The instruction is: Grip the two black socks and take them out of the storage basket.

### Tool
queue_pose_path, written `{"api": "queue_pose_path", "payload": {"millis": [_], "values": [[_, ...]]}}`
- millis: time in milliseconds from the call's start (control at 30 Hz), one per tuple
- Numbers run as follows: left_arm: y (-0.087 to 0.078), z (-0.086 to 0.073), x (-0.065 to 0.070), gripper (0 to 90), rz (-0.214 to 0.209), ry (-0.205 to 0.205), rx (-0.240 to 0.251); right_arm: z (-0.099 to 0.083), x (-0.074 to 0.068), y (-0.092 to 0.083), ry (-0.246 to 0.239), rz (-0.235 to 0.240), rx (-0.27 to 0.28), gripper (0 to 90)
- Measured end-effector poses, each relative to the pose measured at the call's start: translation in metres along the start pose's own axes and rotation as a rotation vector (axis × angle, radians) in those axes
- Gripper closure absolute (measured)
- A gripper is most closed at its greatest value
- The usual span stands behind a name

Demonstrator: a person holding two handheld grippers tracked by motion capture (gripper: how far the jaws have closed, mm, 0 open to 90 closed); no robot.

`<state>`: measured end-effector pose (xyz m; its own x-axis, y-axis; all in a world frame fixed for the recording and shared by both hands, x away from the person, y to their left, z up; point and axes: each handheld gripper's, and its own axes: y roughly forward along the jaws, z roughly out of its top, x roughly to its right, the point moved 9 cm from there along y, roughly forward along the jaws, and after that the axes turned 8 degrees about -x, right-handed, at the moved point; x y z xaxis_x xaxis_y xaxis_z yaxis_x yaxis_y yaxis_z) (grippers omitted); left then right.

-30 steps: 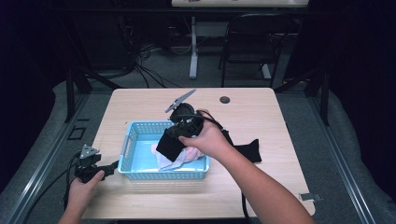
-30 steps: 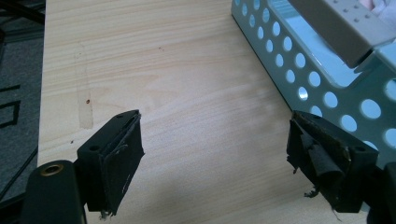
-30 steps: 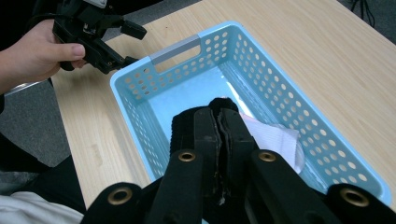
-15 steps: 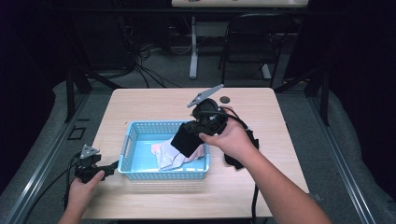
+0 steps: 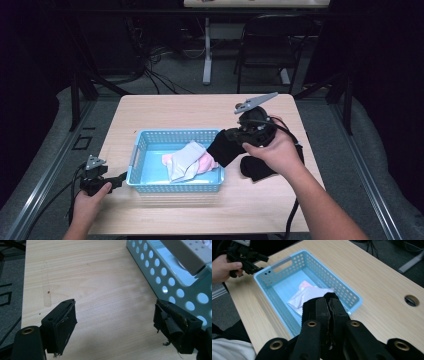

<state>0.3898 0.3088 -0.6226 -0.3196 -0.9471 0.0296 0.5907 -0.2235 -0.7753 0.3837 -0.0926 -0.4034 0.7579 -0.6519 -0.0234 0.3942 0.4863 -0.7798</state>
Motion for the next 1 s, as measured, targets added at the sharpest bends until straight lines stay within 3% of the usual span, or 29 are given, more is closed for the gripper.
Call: {"api": "queue_pose_path", "payload": {"millis": [133,167,267,333,400,467,500,533,600,767,867,967,1000], "values": [[-0.001,-0.002,-0.002,18.3,0.004,-0.009,-0.002,-0.018,0.016,-0.001,0.05,-0.008,-0.013,86.4],[-0.001,-0.001,-0.003,18.3,0.005,-0.01,0.0,-0.03,0.025,0.003,0.079,-0.012,-0.027,86.4],[-0.001,0.0,-0.003,18.3,0.005,-0.013,0.006,-0.043,0.032,0.009,0.101,-0.019,-0.051,86.4],[0.0,0.0,-0.002,18.3,0.007,-0.001,-0.002,-0.062,0.046,0.026,0.134,-0.041,-0.086,86.4],[0.001,0.0,-0.002,18.3,0.008,0.001,-0.003,-0.068,0.049,0.031,0.155,-0.046,-0.101,86.4],[0.0,0.0,-0.003,18.3,0.004,-0.001,0.0,-0.083,0.063,0.045,0.213,-0.047,-0.12,86.4],[-0.001,0.0,-0.003,18.3,0.005,-0.002,0.003,-0.097,0.077,0.057,0.253,-0.075,-0.143,86.4],[-0.001,-0.001,-0.003,18.3,0.003,-0.002,0.004,-0.097,0.077,0.057,0.253,-0.075,-0.143,86.4],[-0.002,-0.001,-0.003,18.3,0.004,-0.002,0.005,-0.115,0.094,0.068,0.313,-0.096,-0.17,86.4],[0.0,0.0,-0.002,18.3,0.003,0.0,0.003,-0.133,0.113,0.074,0.381,-0.118,-0.183,86.1],[0.0,0.0,-0.002,18.3,0.003,-0.001,0.003,-0.142,0.122,0.074,0.419,-0.154,-0.175,74.6],[0.0,0.0,-0.002,18.3,0.004,-0.002,0.002,-0.139,0.122,0.069,0.424,-0.146,-0.155,70.1],[0.0,0.0,-0.002,18.3,0.005,-0.002,0.003,-0.137,0.12,0.067,0.421,-0.146,-0.134,64.9]]}}
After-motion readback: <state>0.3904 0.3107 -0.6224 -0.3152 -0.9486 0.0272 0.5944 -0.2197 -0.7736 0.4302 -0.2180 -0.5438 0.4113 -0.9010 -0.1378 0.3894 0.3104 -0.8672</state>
